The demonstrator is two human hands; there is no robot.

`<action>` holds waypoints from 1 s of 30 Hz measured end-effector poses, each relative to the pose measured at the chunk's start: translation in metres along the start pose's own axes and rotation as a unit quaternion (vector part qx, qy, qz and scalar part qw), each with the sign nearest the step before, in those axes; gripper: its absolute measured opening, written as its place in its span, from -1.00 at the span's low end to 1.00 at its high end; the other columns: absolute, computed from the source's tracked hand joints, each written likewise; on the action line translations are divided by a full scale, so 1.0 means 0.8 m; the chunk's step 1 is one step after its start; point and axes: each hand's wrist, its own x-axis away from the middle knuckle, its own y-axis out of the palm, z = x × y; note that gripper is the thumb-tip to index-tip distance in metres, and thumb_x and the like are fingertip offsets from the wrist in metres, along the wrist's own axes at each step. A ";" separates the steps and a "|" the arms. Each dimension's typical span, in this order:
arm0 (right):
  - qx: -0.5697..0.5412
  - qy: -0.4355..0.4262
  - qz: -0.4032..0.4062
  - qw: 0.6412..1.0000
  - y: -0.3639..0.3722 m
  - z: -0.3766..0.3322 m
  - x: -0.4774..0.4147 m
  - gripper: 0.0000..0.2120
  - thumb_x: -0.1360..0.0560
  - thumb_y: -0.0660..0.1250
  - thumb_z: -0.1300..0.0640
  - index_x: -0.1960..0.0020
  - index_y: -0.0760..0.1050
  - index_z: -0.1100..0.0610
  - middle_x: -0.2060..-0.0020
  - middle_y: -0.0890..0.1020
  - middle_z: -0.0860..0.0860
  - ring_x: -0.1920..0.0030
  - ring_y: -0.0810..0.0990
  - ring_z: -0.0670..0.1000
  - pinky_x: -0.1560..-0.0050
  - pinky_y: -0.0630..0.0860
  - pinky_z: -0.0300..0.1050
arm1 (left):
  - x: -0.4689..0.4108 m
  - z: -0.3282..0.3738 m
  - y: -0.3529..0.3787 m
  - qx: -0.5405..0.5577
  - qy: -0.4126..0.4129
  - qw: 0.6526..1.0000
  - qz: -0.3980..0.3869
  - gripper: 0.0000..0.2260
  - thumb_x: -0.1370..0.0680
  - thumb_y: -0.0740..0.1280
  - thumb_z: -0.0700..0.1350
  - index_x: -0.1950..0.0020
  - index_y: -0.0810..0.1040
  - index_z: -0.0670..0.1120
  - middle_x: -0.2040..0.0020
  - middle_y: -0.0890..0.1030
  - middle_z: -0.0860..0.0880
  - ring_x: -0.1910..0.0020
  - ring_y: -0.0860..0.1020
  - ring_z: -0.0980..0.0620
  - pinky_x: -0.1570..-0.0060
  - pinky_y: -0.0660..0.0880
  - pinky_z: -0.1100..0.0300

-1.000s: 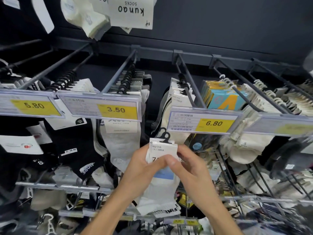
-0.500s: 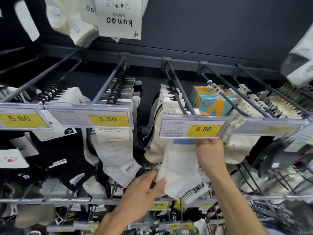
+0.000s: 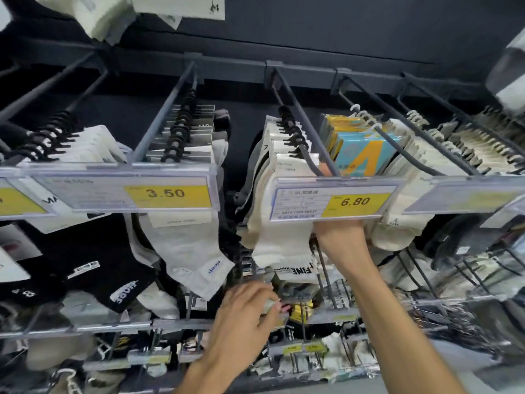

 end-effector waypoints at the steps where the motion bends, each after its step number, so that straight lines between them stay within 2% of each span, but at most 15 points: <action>1: -0.012 -0.051 -0.005 0.999 0.000 0.009 0.000 -0.85 -0.57 0.29 0.33 -0.02 0.58 0.40 -0.08 0.64 0.34 -0.16 0.58 0.28 -0.08 0.50 0.01 | 0.001 0.006 0.001 0.012 0.003 0.999 0.044 -0.57 -0.59 0.00 0.19 -0.09 0.62 0.07 -0.14 0.61 0.19 -0.12 0.44 0.30 -0.25 0.37 0.23; 3: -0.059 -0.163 0.000 0.985 -0.002 0.027 0.007 -0.79 -0.58 0.32 0.27 -0.21 0.55 0.24 -0.13 0.66 0.12 -0.16 0.62 0.03 -0.12 0.55 -0.12 | 0.004 0.022 0.005 0.037 0.027 0.990 0.135 -0.67 -0.59 0.11 0.06 0.08 0.64 -0.01 0.12 0.64 0.14 0.11 0.45 0.27 0.00 0.34 0.33; 5: -0.083 -0.204 0.033 0.975 -0.013 0.064 0.029 -0.78 -0.60 0.30 0.22 -0.24 0.50 0.14 -0.16 0.61 0.03 -0.18 0.59 -0.05 -0.09 0.52 -0.24 | 0.005 0.049 0.015 0.088 0.064 0.978 0.176 -0.75 -0.58 0.19 -0.03 0.20 0.59 -0.03 0.25 0.53 0.17 0.23 0.38 0.28 0.15 0.28 0.39; 7: -0.063 -0.206 0.039 0.976 -0.033 0.108 0.068 -0.78 -0.62 0.25 0.13 -0.25 0.49 0.02 -0.17 0.58 -0.09 -0.22 0.56 -0.07 -0.08 0.47 -0.36 | 0.006 0.084 0.032 0.157 0.095 0.974 0.136 -0.82 -0.57 0.22 -0.07 0.20 0.53 0.00 0.26 0.44 0.22 0.28 0.37 0.25 0.24 0.31 0.36; 8: -0.049 -0.188 0.031 0.980 -0.047 0.131 0.090 -0.79 -0.63 0.22 0.08 -0.24 0.50 -0.02 -0.15 0.58 -0.15 -0.22 0.56 -0.09 -0.07 0.46 -0.38 | 0.008 0.102 0.045 0.183 0.101 0.973 0.094 -0.84 -0.56 0.21 -0.07 0.18 0.54 0.01 0.25 0.49 0.20 0.27 0.43 0.20 0.25 0.37 0.31; 11: -0.014 -0.088 0.038 0.995 -0.089 0.217 0.165 -0.80 -0.61 0.23 0.02 -0.20 0.52 -0.09 -0.09 0.60 -0.22 -0.15 0.57 -0.14 -0.10 0.48 -0.29 | 0.020 0.152 0.098 0.185 0.098 0.976 -0.051 -0.76 -0.48 0.18 -0.04 0.05 0.64 0.00 0.10 0.69 0.03 0.11 0.60 0.04 0.16 0.52 0.15; 13: -0.019 0.019 0.042 0.999 -0.120 0.288 0.221 -0.76 -0.62 0.25 0.04 -0.28 0.49 -0.07 -0.13 0.57 -0.26 -0.12 0.58 -0.13 -0.12 0.51 -0.19 | 0.038 0.181 0.149 0.160 0.096 0.968 -0.167 -0.81 -0.45 0.18 -0.05 0.14 0.59 0.02 0.19 0.65 0.05 0.18 0.56 0.03 0.20 0.48 0.10; 15: 0.002 0.130 0.042 0.991 -0.157 0.361 0.280 -0.74 -0.62 0.25 -0.01 -0.30 0.47 -0.08 -0.12 0.60 -0.29 -0.08 0.61 -0.16 -0.10 0.51 -0.22 | 0.063 0.209 0.210 0.134 0.118 0.945 -0.274 -0.82 -0.55 0.20 -0.06 0.25 0.45 0.02 0.33 0.52 0.09 0.30 0.46 0.10 0.28 0.36 0.10; 17: 0.035 0.222 0.044 0.973 -0.194 0.435 0.348 -0.76 -0.60 0.27 0.02 -0.25 0.52 -0.03 -0.09 0.64 -0.19 -0.03 0.62 -0.17 -0.04 0.50 -0.29 | 0.095 0.231 0.277 0.097 0.129 0.920 -0.356 -0.72 -0.63 0.23 -0.10 0.30 0.38 0.00 0.35 0.47 0.06 0.30 0.44 0.08 0.25 0.32 0.09; 19: 0.059 0.309 0.039 0.948 -0.227 0.502 0.425 -0.79 -0.60 0.29 0.10 -0.21 0.55 0.08 -0.05 0.65 -0.06 0.02 0.61 -0.06 -0.04 0.48 -0.22 | 0.131 0.243 0.344 0.070 0.116 0.885 -0.445 -0.67 -0.65 0.24 -0.20 0.32 0.36 -0.02 0.27 0.51 -0.19 0.25 0.48 -0.04 0.16 0.39 0.00; 20: 0.055 0.349 0.035 0.935 -0.242 0.528 0.463 -0.80 -0.60 0.29 0.13 -0.19 0.56 0.13 -0.02 0.64 0.00 0.03 0.58 -0.03 -0.06 0.47 -0.16 | 0.149 0.243 0.375 0.036 0.103 0.867 -0.486 -0.70 -0.65 0.23 -0.22 0.29 0.42 -0.07 0.18 0.54 -0.32 0.19 0.52 -0.07 0.09 0.42 -0.11; 21: 0.041 0.388 0.033 0.920 -0.255 0.552 0.502 -0.83 -0.60 0.29 0.15 -0.15 0.56 0.16 0.02 0.62 0.03 0.04 0.54 -0.03 -0.09 0.47 -0.10 | 0.167 0.242 0.401 -0.013 0.089 0.849 -0.520 -0.77 -0.66 0.22 -0.18 0.18 0.52 -0.16 0.04 0.58 -0.36 0.07 0.58 -0.13 -0.02 0.46 -0.08; 23: 0.022 0.468 0.037 0.883 -0.278 0.584 0.575 -0.95 -0.60 0.29 0.12 -0.01 0.52 0.06 0.13 0.53 0.00 0.09 0.48 -0.04 -0.03 0.45 -0.06 | 0.203 0.233 0.439 -0.113 0.103 0.821 -0.551 -0.73 -0.68 0.18 -0.05 -0.05 0.59 -0.19 -0.16 0.59 -0.28 -0.13 0.59 -0.18 -0.11 0.49 0.02; 25: 0.003 0.535 0.072 0.842 -0.294 0.599 0.631 -0.90 -0.60 0.28 0.09 0.10 0.47 -0.02 0.19 0.53 0.00 0.14 0.47 -0.03 0.09 0.41 -0.11 | 0.226 0.232 0.457 -0.176 0.160 0.793 -0.561 -0.72 -0.66 0.18 0.00 0.03 0.61 -0.10 -0.10 0.65 -0.17 -0.09 0.60 -0.13 -0.04 0.47 0.08; 30: -0.078 0.606 0.160 0.776 -0.310 0.631 0.690 -0.82 -0.61 0.29 0.11 -0.13 0.59 0.15 -0.03 0.65 0.05 -0.04 0.59 0.01 -0.01 0.44 -0.19 | 0.223 0.300 0.502 -0.147 0.177 0.778 -0.585 -0.79 -0.66 0.20 -0.04 0.03 0.62 0.01 -0.06 0.66 -0.05 -0.02 0.58 -0.10 0.01 0.46 0.10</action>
